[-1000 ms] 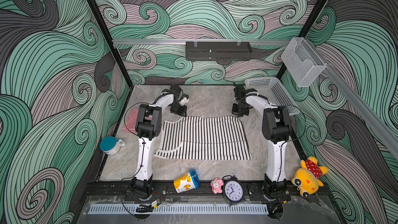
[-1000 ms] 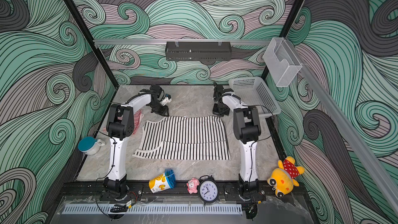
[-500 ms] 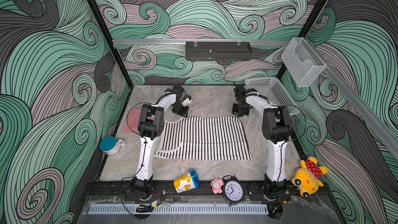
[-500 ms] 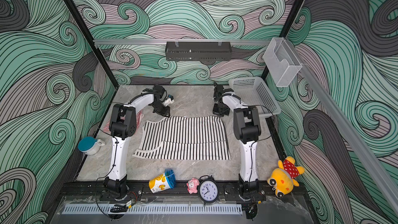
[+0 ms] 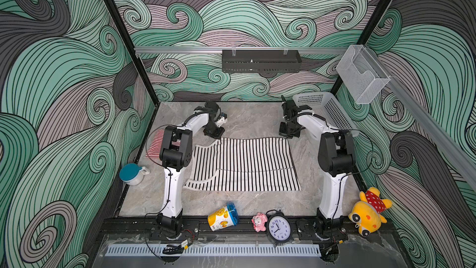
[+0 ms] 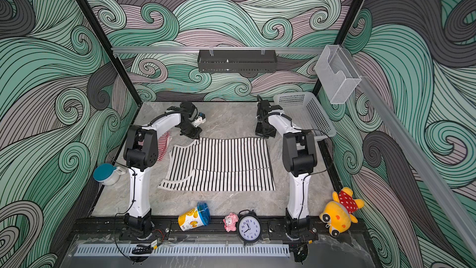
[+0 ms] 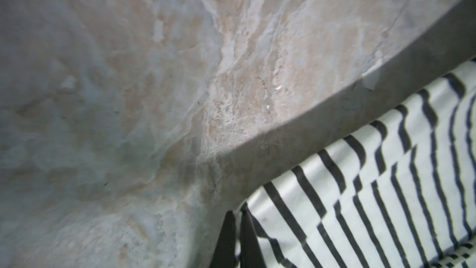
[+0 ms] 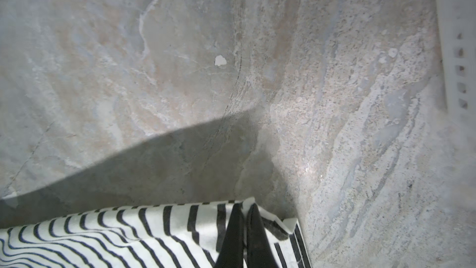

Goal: Fold and stack the tank tops

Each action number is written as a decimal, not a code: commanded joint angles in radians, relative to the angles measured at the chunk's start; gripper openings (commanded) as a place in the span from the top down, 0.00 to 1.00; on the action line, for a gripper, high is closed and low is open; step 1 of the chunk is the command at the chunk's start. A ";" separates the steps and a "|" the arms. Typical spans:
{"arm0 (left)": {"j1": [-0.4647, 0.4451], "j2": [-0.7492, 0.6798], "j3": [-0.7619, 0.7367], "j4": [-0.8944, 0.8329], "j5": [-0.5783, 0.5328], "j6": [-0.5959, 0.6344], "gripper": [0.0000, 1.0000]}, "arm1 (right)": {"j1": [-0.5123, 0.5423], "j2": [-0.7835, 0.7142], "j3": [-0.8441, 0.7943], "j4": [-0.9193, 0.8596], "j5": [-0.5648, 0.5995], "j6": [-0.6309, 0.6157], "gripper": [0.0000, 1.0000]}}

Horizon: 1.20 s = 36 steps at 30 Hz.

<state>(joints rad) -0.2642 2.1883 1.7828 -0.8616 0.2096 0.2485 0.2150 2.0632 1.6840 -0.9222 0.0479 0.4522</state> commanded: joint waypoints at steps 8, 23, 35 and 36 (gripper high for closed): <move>0.000 -0.193 -0.086 -0.016 0.030 -0.008 1.00 | 0.011 -0.135 -0.128 0.024 0.007 -0.019 1.00; -0.032 -0.331 -0.329 -0.027 0.056 -0.002 0.97 | 0.011 -0.381 -0.462 0.101 -0.036 -0.026 1.00; -0.116 -0.423 -0.509 0.001 0.037 -0.008 0.93 | 0.007 -0.461 -0.648 0.166 -0.028 -0.010 1.00; -0.123 -0.419 -0.515 0.003 0.028 -0.006 0.93 | 0.005 -0.458 -0.650 0.167 -0.027 -0.011 1.00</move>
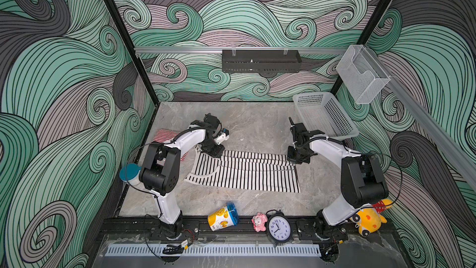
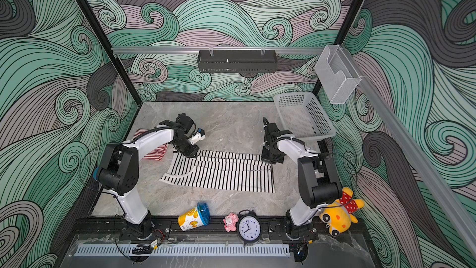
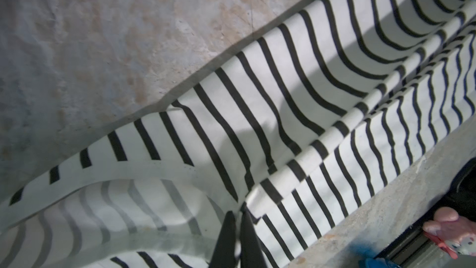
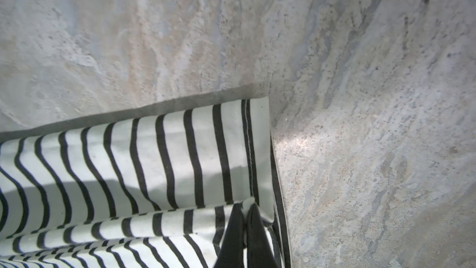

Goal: Fold and stack the tank tops

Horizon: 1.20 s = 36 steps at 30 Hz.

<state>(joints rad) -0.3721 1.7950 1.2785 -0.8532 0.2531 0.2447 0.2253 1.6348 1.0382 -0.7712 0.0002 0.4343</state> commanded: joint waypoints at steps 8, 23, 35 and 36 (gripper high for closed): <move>-0.031 0.016 -0.037 -0.009 -0.069 0.003 0.90 | -0.009 -0.034 -0.031 0.026 0.021 0.017 1.00; -0.036 0.038 -0.032 -0.084 -0.108 0.016 0.79 | -0.006 -0.161 -0.160 0.068 -0.091 0.047 0.80; -0.023 -0.024 0.025 -0.071 -0.233 0.054 0.75 | -0.006 -0.177 -0.121 0.070 -0.109 0.112 0.74; -0.014 -0.007 0.036 -0.056 -0.259 0.044 0.75 | -0.006 -0.154 -0.115 0.083 -0.110 0.117 0.75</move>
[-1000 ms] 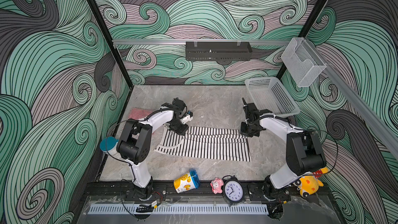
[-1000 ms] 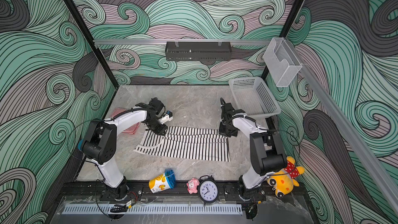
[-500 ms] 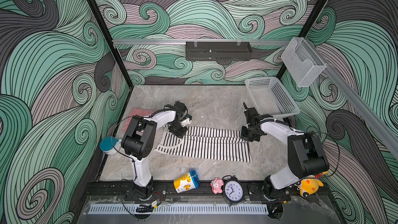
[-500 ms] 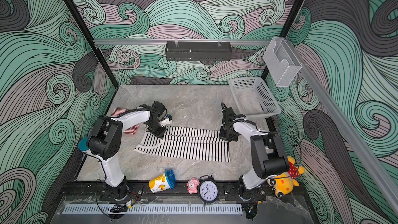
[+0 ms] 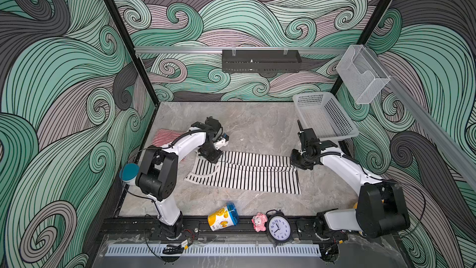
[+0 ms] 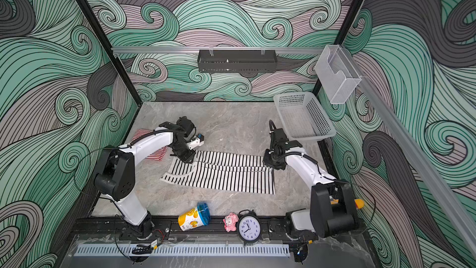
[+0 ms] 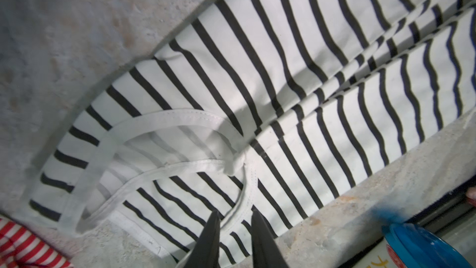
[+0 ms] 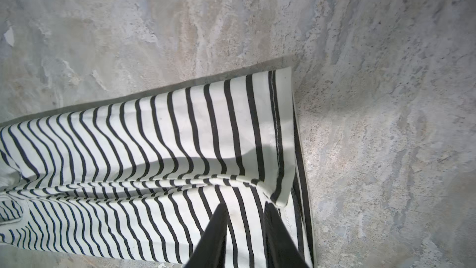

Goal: Fold and stack the tank tops

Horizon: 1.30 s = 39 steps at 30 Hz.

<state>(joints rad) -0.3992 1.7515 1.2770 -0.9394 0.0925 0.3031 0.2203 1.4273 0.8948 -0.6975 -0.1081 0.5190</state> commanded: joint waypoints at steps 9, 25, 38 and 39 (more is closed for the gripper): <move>0.103 0.079 0.043 0.145 -0.216 -0.043 0.75 | 0.005 0.147 0.012 0.068 -0.024 0.039 0.79; 0.189 0.216 -0.019 0.211 -0.392 0.014 0.76 | 0.008 0.107 -0.122 0.062 0.031 0.058 0.81; 0.186 0.163 0.133 0.080 -0.310 -0.006 0.76 | 0.010 0.064 -0.068 0.034 0.000 0.085 0.80; 0.184 0.141 0.147 0.063 -0.289 -0.011 0.75 | 0.010 0.051 -0.057 0.029 0.000 0.087 0.79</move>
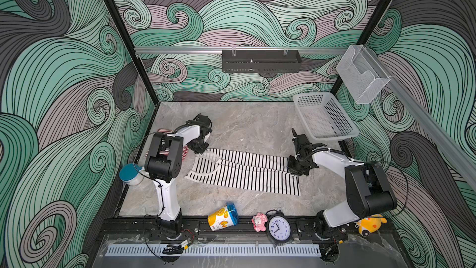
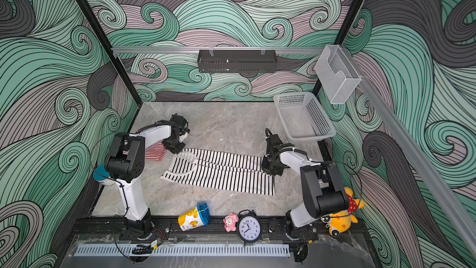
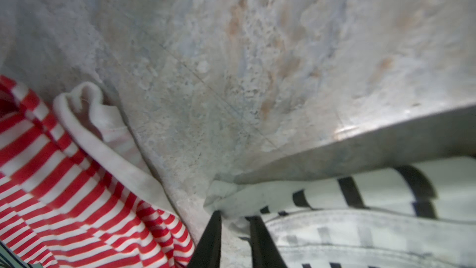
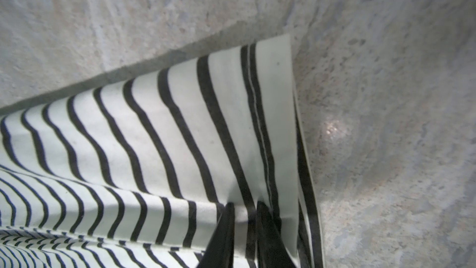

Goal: Fold and stack the tank tops

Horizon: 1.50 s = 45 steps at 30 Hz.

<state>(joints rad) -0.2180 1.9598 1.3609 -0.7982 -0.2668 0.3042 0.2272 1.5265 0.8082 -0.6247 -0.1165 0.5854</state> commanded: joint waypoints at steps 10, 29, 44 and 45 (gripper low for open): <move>-0.135 -0.251 -0.093 -0.129 0.284 0.083 0.75 | 0.002 0.096 0.180 -0.030 -0.001 0.011 0.76; -0.353 -0.150 -0.272 -0.030 0.080 0.064 0.77 | -0.003 0.203 0.154 -0.016 0.067 0.037 0.79; -0.248 0.350 0.476 -0.153 -0.139 0.125 0.78 | 0.071 0.063 -0.023 0.034 0.036 0.150 0.78; -0.240 0.405 0.573 -0.194 -0.141 0.117 0.78 | 0.089 0.065 -0.031 0.041 0.032 0.163 0.78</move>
<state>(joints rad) -0.4896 2.2539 1.7687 -0.9062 -0.3595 0.4206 0.2741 1.5761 0.8223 -0.5648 -0.0788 0.6907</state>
